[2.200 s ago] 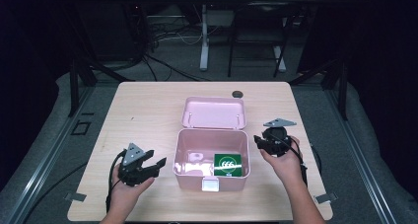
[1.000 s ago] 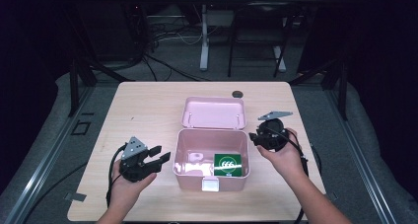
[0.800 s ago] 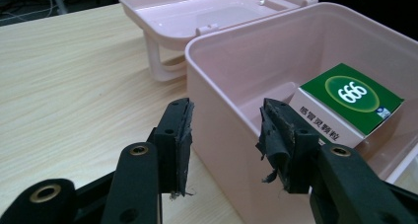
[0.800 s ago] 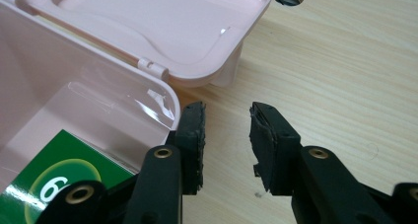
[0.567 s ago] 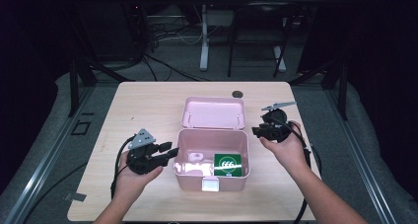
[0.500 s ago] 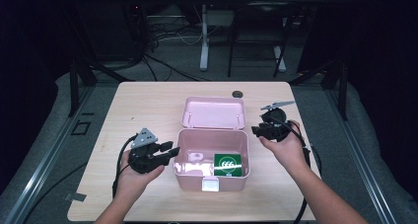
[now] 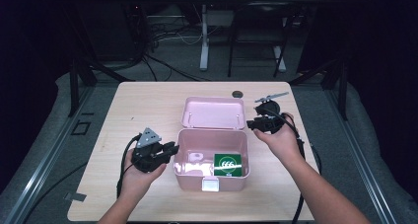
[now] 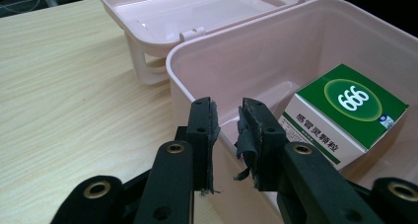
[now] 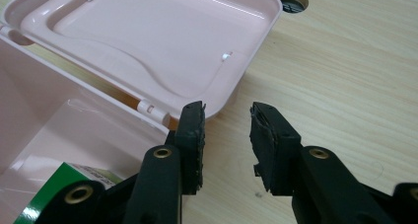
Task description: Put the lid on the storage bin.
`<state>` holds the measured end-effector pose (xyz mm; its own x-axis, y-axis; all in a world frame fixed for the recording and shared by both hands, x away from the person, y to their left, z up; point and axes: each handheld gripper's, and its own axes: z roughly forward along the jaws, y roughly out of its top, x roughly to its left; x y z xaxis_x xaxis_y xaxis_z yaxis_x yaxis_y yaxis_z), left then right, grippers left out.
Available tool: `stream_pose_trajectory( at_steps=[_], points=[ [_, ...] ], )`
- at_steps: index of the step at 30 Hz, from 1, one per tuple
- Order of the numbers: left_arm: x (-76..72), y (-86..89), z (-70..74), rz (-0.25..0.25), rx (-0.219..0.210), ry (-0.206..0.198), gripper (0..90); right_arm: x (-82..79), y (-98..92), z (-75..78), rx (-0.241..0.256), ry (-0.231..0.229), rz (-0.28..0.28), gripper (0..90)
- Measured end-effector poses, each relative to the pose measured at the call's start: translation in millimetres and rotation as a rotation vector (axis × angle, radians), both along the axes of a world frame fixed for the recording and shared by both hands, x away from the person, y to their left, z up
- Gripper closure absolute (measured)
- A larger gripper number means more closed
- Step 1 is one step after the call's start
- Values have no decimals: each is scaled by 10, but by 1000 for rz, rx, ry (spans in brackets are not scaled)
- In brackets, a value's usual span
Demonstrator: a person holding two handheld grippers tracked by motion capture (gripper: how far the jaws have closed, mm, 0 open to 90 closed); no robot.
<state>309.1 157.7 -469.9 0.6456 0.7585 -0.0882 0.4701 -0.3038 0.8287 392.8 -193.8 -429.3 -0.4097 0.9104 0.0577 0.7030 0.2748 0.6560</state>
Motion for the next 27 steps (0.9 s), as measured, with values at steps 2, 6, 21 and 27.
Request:
stream_pose_trajectory(
  at_steps=[2,6,21,27],
  points=[
    [-3,-11,-7,5,4,-1,754,39,26,6,4,13,-4,652],
    [-4,-24,-28,4,18,0,772,112,75,10,-7,14,-15,633],
    [-7,-44,-56,-1,24,-3,800,503,176,-48,-19,83,-113,618],
    [-11,-45,-56,0,25,-2,801,621,191,-36,-10,102,-151,625]
  ],
)
